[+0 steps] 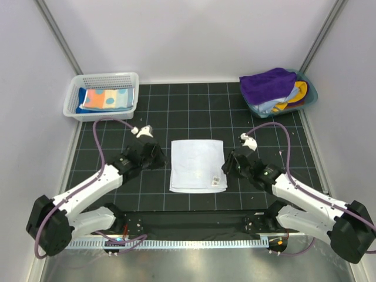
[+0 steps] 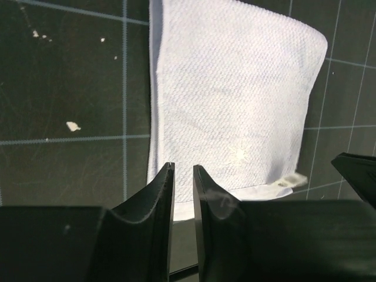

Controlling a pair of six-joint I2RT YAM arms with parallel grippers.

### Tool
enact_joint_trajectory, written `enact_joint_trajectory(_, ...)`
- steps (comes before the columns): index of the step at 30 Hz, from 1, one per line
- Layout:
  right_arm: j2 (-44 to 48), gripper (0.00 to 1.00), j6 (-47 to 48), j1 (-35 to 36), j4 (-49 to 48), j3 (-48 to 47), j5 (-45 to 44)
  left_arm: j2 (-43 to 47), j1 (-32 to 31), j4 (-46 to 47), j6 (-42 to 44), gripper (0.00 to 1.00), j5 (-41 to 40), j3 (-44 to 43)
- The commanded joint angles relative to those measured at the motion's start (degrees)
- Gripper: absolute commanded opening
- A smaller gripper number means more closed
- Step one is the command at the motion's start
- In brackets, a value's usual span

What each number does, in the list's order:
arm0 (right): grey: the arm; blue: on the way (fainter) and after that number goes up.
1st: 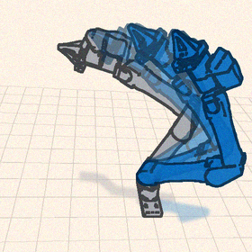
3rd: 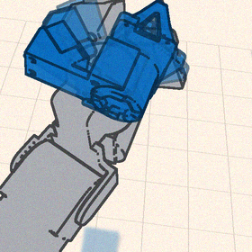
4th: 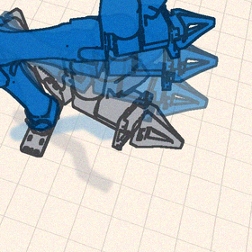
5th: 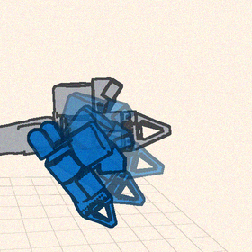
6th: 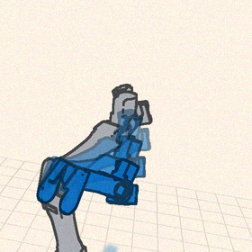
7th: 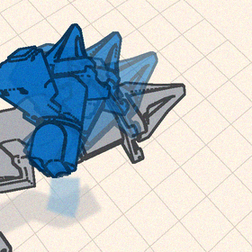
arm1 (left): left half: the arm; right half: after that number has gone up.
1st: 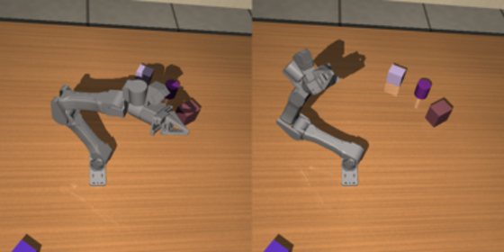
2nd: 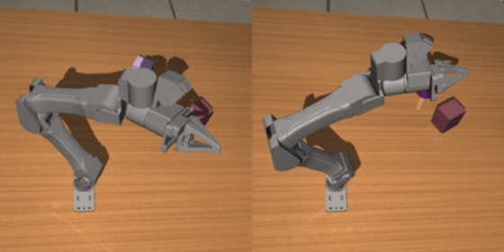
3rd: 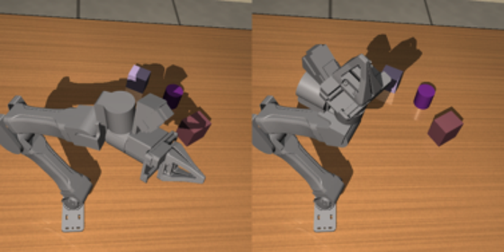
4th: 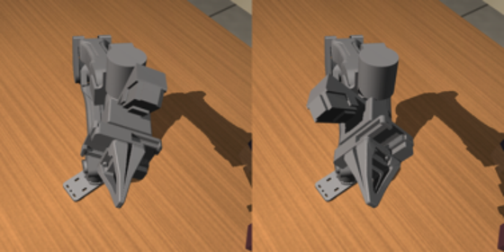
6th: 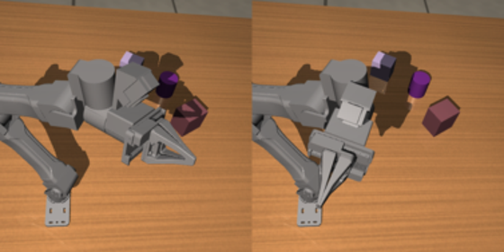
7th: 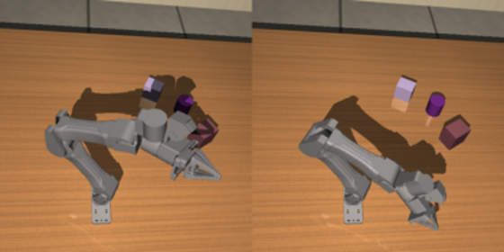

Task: Fold and stack the towels
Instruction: Fold the towel

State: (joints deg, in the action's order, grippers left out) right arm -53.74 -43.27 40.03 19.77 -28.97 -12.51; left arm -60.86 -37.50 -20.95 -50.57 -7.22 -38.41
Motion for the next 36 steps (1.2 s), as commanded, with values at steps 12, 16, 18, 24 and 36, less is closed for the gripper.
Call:
enact_joint_trajectory(12,-5.42,0.4,-3.93,6.55,-1.22,0.93,-1.55,-14.64,-4.86,1.88,0.91,0.16,7.05,-2.55)
enact_joint_trajectory(16,-4.01,0.4,-5.16,8.13,0.26,2.08,-2.51,-12.36,-5.48,0.83,0.12,0.23,7.05,-1.05)
enact_joint_trajectory(18,-3.57,0.41,-5.51,8.4,0.97,2.43,-3.13,-11.83,-5.57,-0.23,-0.41,0.3,7.05,-0.61)
enact_joint_trajectory(24,-2.6,0.45,-6.3,8.57,3.52,2.78,-5.33,-13.23,-6.27,-1.11,-1.37,0.41,8.54,0.53)
enact_joint_trajectory(36,-3.48,0.47,-7.27,8.57,2.38,4.36,-6.38,-16.57,-8.47,-0.23,-3.66,0.47,7.93,1.06)
